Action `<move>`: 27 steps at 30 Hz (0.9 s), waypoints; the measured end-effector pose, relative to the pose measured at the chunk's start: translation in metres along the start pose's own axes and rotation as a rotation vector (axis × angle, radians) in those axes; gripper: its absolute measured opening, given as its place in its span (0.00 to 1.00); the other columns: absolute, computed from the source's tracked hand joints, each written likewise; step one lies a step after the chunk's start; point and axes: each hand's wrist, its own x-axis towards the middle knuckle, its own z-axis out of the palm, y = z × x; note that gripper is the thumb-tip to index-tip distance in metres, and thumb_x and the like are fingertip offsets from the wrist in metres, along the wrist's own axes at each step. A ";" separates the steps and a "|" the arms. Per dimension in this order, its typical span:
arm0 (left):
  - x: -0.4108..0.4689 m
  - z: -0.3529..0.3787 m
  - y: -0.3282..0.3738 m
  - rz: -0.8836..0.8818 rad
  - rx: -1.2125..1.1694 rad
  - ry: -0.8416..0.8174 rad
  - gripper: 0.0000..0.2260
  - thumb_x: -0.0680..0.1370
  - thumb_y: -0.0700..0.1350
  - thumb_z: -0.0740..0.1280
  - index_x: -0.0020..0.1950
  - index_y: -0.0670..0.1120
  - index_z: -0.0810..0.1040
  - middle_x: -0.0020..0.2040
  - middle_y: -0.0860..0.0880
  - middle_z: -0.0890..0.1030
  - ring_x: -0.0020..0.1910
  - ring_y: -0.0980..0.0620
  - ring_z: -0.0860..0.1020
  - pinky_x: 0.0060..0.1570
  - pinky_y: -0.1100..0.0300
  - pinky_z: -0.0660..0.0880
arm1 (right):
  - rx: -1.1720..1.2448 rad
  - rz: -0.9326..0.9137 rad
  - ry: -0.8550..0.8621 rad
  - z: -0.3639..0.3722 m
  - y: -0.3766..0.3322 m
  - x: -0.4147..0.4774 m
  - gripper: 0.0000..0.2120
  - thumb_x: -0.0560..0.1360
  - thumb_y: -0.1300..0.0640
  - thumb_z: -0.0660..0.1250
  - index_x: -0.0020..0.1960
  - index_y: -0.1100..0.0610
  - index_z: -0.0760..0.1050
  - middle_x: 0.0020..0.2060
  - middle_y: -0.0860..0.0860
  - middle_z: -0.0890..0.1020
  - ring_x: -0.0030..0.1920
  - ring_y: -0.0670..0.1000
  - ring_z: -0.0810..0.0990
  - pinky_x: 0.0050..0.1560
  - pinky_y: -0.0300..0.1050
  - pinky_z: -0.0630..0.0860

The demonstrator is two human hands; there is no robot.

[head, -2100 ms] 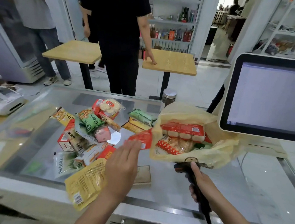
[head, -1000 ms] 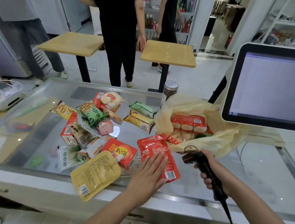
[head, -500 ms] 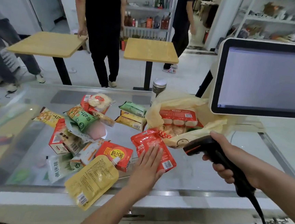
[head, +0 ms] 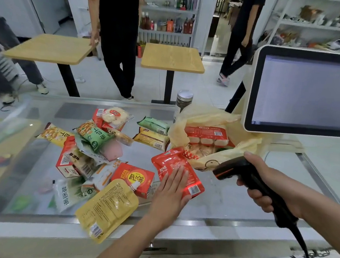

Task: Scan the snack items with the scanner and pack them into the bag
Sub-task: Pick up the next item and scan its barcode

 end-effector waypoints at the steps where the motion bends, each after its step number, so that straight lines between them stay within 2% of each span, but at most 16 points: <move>1: 0.000 -0.001 0.001 -0.009 0.012 0.007 0.31 0.77 0.64 0.35 0.76 0.52 0.33 0.77 0.53 0.35 0.75 0.52 0.35 0.71 0.50 0.37 | -0.003 0.001 0.000 0.000 0.000 0.000 0.35 0.71 0.28 0.53 0.50 0.61 0.72 0.25 0.51 0.67 0.21 0.48 0.62 0.20 0.37 0.61; 3: -0.001 -0.004 0.003 -0.049 0.055 0.015 0.31 0.79 0.63 0.37 0.78 0.50 0.40 0.78 0.50 0.43 0.77 0.48 0.44 0.71 0.48 0.43 | -0.009 0.002 0.001 -0.001 0.001 -0.001 0.35 0.71 0.28 0.53 0.50 0.61 0.72 0.25 0.51 0.67 0.21 0.48 0.62 0.20 0.37 0.61; 4: -0.001 -0.002 0.002 -0.054 0.040 0.010 0.30 0.79 0.63 0.38 0.78 0.50 0.40 0.78 0.51 0.44 0.76 0.48 0.44 0.71 0.48 0.44 | -0.012 0.003 0.000 -0.001 0.001 -0.002 0.35 0.71 0.29 0.53 0.49 0.62 0.73 0.25 0.51 0.67 0.21 0.48 0.62 0.20 0.37 0.61; 8: -0.002 -0.001 0.002 -0.030 0.009 0.044 0.30 0.79 0.63 0.40 0.77 0.52 0.35 0.77 0.54 0.37 0.76 0.51 0.39 0.71 0.48 0.40 | -0.022 0.001 -0.008 -0.002 0.001 -0.004 0.35 0.72 0.29 0.52 0.49 0.62 0.72 0.25 0.51 0.67 0.21 0.48 0.62 0.20 0.38 0.61; 11: -0.005 -0.008 0.004 -0.066 -0.125 0.070 0.32 0.78 0.65 0.42 0.75 0.55 0.31 0.74 0.57 0.28 0.73 0.57 0.30 0.69 0.55 0.33 | -0.022 0.001 -0.016 -0.003 0.001 -0.005 0.35 0.72 0.29 0.52 0.50 0.62 0.73 0.25 0.51 0.67 0.21 0.48 0.62 0.20 0.37 0.61; 15: -0.007 -0.016 0.003 -0.267 -0.346 0.163 0.31 0.76 0.66 0.39 0.76 0.57 0.36 0.73 0.60 0.29 0.73 0.60 0.32 0.72 0.57 0.40 | -0.029 0.000 -0.022 -0.003 0.000 -0.005 0.37 0.72 0.29 0.52 0.53 0.63 0.74 0.24 0.51 0.67 0.21 0.48 0.62 0.21 0.37 0.61; 18: -0.004 -0.011 0.002 -0.277 -0.251 0.112 0.30 0.76 0.64 0.36 0.75 0.55 0.33 0.75 0.57 0.33 0.73 0.59 0.33 0.75 0.54 0.42 | -0.042 -0.002 -0.026 -0.002 -0.002 -0.005 0.38 0.72 0.29 0.52 0.54 0.64 0.74 0.25 0.51 0.67 0.21 0.47 0.62 0.21 0.37 0.60; 22: -0.002 -0.011 0.003 -0.283 -0.197 0.081 0.29 0.77 0.62 0.35 0.75 0.53 0.33 0.77 0.53 0.37 0.73 0.58 0.32 0.72 0.58 0.36 | -0.057 -0.003 -0.029 -0.001 -0.004 -0.006 0.35 0.72 0.29 0.52 0.51 0.62 0.73 0.24 0.51 0.67 0.21 0.48 0.62 0.21 0.37 0.60; 27: -0.002 -0.011 0.004 -0.291 -0.169 0.061 0.34 0.73 0.64 0.29 0.76 0.51 0.34 0.77 0.52 0.36 0.73 0.56 0.32 0.73 0.55 0.38 | -0.078 -0.005 -0.025 0.000 -0.008 -0.008 0.34 0.72 0.29 0.52 0.49 0.61 0.72 0.25 0.51 0.66 0.21 0.48 0.62 0.21 0.37 0.60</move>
